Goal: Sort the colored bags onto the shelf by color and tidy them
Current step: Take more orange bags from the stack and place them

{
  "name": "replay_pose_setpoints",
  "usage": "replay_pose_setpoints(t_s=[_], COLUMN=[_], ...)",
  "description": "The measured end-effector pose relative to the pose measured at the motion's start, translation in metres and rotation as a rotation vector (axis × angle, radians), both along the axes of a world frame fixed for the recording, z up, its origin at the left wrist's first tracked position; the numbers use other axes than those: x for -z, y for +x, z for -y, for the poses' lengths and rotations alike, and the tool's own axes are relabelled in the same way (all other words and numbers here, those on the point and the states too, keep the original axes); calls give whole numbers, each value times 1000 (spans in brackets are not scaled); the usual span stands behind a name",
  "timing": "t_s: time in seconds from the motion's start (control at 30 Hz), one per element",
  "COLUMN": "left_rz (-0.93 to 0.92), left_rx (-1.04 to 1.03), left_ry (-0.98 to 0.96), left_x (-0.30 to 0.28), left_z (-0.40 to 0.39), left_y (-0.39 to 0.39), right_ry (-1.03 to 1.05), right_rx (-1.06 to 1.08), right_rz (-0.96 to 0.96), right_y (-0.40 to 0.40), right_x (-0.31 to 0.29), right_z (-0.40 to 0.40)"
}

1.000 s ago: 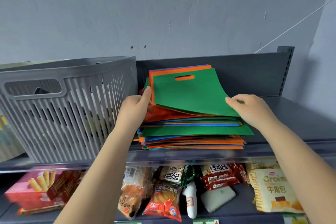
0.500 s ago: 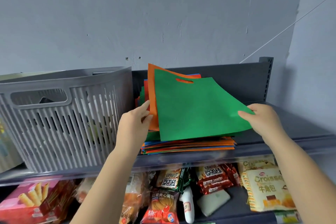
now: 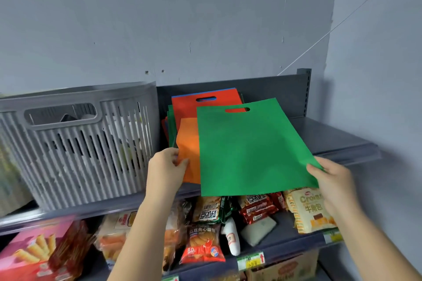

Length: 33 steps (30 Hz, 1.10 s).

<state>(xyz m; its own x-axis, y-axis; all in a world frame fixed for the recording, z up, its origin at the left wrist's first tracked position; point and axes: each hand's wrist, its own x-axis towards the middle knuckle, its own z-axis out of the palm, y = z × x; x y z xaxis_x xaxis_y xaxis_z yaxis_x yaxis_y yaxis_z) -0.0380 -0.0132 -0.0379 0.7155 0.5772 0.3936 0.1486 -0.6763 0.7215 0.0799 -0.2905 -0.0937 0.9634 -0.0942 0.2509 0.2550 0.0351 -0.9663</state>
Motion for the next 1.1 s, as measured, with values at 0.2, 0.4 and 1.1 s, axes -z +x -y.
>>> replay_pose_setpoints(t_s=[0.2, 0.4, 1.1], left_rz=[95, 106, 22], left_rx=[66, 150, 400], left_ry=[-160, -505, -663], left_x=[21, 43, 88], left_z=[8, 15, 108], left_y=[-39, -61, -171], right_ry=[331, 447, 540], right_rx=[-25, 23, 119], right_rz=[-139, -169, -251], right_y=[-43, -92, -271], right_x=[20, 35, 57], right_z=[7, 33, 131])
